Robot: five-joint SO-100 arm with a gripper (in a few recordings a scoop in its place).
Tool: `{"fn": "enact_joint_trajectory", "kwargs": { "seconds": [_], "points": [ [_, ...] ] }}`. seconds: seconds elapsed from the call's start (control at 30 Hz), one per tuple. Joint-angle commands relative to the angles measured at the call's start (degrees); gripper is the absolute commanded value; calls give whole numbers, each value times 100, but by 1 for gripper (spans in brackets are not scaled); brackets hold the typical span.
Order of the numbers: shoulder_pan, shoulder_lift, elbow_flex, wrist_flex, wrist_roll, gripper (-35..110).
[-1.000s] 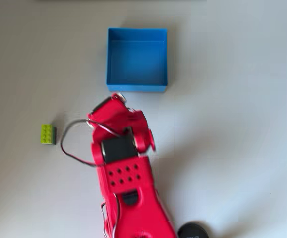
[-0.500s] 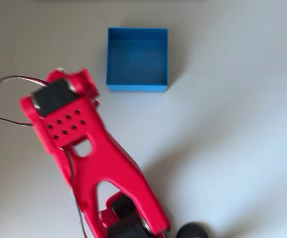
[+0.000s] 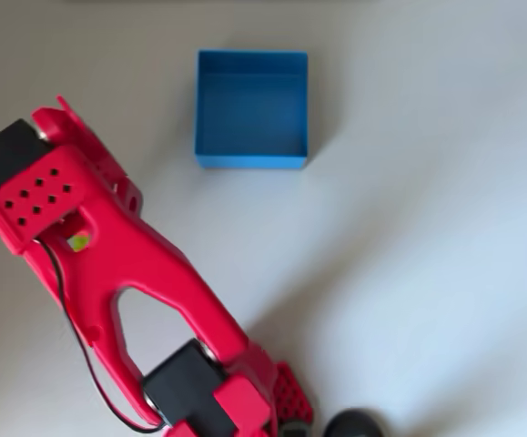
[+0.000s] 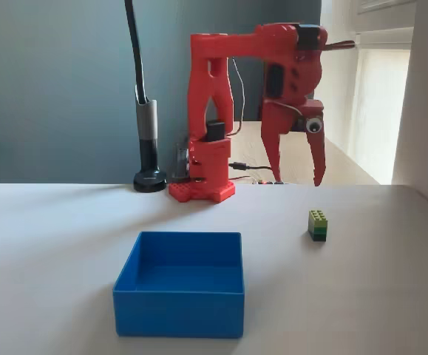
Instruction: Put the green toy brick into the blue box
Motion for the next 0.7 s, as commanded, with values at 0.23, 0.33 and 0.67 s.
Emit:
{"fn": "enact_joint_trajectory", "kwargs": {
  "seconds": [0.23, 0.33, 0.67],
  "points": [
    [-343, -686, -738, 97, -185, 25],
    [-448, -888, -853, 97, -185, 25],
    [-791, -1292, -1090, 88, -44, 32]
  ]
}}
